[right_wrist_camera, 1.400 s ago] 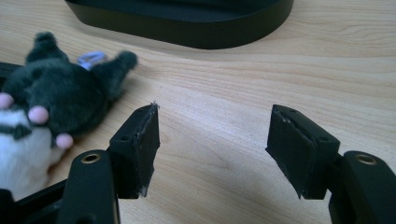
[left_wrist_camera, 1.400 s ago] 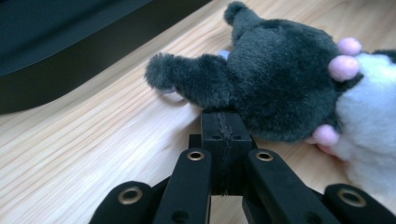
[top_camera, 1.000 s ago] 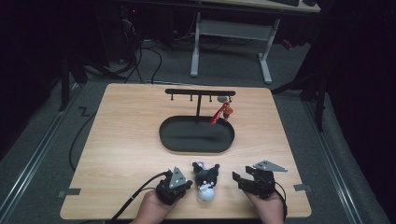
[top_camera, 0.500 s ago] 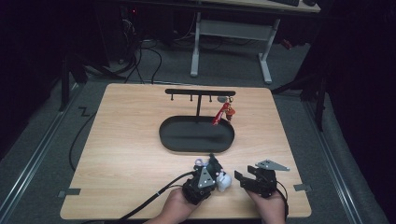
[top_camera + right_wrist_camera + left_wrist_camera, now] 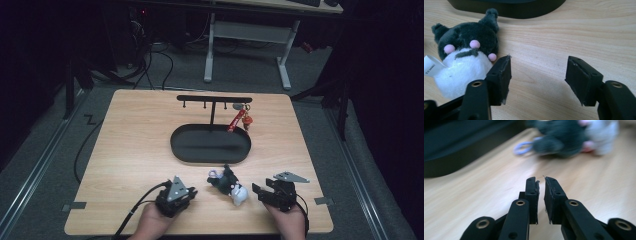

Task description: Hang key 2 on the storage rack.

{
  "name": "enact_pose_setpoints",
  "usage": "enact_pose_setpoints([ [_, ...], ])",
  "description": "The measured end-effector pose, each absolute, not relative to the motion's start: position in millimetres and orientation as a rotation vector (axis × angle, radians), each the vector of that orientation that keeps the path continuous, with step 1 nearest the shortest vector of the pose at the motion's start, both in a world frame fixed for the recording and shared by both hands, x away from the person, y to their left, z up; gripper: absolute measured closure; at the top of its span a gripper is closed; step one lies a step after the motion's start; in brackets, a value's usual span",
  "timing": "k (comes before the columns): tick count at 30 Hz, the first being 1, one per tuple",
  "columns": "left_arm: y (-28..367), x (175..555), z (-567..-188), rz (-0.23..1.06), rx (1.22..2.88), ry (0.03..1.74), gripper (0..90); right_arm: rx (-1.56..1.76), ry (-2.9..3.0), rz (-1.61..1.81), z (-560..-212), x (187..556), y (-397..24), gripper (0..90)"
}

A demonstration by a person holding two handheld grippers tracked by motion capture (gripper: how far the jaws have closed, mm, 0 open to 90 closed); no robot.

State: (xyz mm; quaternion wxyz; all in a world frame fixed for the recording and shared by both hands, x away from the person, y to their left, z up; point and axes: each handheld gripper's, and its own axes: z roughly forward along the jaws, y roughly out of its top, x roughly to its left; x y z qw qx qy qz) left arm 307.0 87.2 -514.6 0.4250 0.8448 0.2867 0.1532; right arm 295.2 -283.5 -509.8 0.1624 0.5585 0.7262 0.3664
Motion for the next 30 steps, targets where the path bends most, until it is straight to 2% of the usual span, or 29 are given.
enact_pose_setpoints([
  [6, 145, 326, -506, 0.499, 2.105, 0.781, 74.6, 1.628, 2.088, 1.012, -510, 295, -281, 42.2],
  [12, 180, 342, -518, 0.511, 2.058, 0.872, 66.1, 1.605, 2.106, 0.955, -513, 299, -275, 42.1],
  [16, 188, 348, -517, 0.568, 2.055, 0.873, 60.7, 1.608, 2.107, 0.935, -509, 300, -271, 42.2],
  [25, 190, 353, -522, 0.505, 2.075, 0.885, 48.4, 1.678, 2.137, 0.847, -501, 300, -268, 42.2],
  [30, 187, 350, -520, 0.508, 2.087, 0.851, 45.4, 1.727, 2.153, 0.777, -493, 304, -267, 42.2],
])
